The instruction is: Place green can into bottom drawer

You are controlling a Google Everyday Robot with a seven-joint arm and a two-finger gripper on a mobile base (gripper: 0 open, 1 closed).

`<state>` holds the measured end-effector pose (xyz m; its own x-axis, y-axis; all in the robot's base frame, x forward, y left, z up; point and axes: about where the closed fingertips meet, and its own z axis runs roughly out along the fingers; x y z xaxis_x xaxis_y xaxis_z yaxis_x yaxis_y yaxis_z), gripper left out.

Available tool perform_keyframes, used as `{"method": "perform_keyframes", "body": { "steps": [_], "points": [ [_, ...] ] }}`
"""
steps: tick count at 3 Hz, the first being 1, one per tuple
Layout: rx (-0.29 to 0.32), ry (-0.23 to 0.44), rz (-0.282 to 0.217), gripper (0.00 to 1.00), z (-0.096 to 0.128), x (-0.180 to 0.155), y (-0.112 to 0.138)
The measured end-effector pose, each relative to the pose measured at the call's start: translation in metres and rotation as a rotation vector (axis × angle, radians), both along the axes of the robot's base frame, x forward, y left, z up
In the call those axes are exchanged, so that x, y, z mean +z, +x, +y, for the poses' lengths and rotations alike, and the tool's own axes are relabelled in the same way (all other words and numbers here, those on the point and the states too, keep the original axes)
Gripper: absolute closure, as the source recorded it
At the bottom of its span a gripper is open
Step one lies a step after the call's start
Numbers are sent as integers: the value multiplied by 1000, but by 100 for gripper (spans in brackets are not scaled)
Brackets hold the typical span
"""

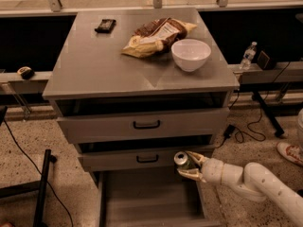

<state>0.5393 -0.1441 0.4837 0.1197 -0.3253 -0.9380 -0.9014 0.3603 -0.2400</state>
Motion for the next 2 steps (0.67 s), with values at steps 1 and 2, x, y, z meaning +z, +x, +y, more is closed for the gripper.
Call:
{"method": "perform_keyframes", "body": {
  "steps": [1,2],
  "points": [
    [-26,52,27,100,20,-79,13],
    [-26,66,37,100,21,-131,15]
  ]
}}
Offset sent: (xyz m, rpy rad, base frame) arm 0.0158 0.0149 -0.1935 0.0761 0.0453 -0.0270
